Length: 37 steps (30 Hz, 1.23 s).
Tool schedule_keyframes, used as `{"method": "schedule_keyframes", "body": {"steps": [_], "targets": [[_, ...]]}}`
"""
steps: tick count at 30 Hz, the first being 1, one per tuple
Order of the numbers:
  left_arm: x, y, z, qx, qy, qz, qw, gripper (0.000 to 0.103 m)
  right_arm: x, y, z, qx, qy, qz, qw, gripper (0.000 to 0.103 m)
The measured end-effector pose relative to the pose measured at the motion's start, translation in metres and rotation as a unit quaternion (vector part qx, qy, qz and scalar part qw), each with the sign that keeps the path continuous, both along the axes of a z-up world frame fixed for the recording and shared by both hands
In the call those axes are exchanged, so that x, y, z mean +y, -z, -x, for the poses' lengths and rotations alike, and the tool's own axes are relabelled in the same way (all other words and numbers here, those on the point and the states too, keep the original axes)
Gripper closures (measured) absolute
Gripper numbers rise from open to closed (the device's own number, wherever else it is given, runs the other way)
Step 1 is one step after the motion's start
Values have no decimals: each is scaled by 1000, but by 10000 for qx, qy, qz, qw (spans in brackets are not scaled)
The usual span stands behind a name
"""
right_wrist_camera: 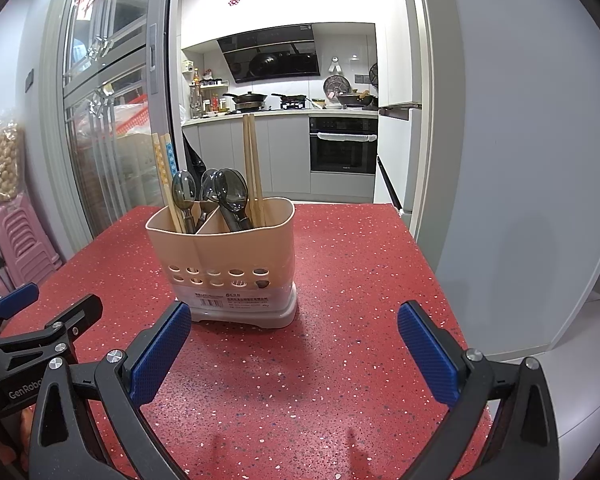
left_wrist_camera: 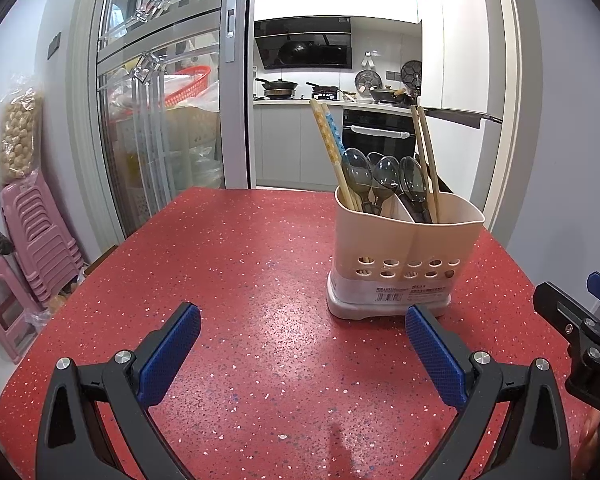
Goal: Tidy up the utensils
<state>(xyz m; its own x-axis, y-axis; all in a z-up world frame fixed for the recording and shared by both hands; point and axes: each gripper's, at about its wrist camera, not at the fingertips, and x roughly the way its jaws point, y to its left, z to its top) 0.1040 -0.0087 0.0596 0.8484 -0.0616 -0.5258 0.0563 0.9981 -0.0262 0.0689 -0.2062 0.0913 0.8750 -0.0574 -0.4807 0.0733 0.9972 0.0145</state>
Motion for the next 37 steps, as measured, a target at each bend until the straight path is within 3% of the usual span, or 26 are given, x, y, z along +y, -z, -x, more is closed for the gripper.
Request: {"method": "schedule_keyframes", "body": {"steps": [37], "targets": [[2, 0, 1, -7, 65, 69, 10000, 0, 1, -1, 1, -14, -32, 6, 10000, 0]]}}
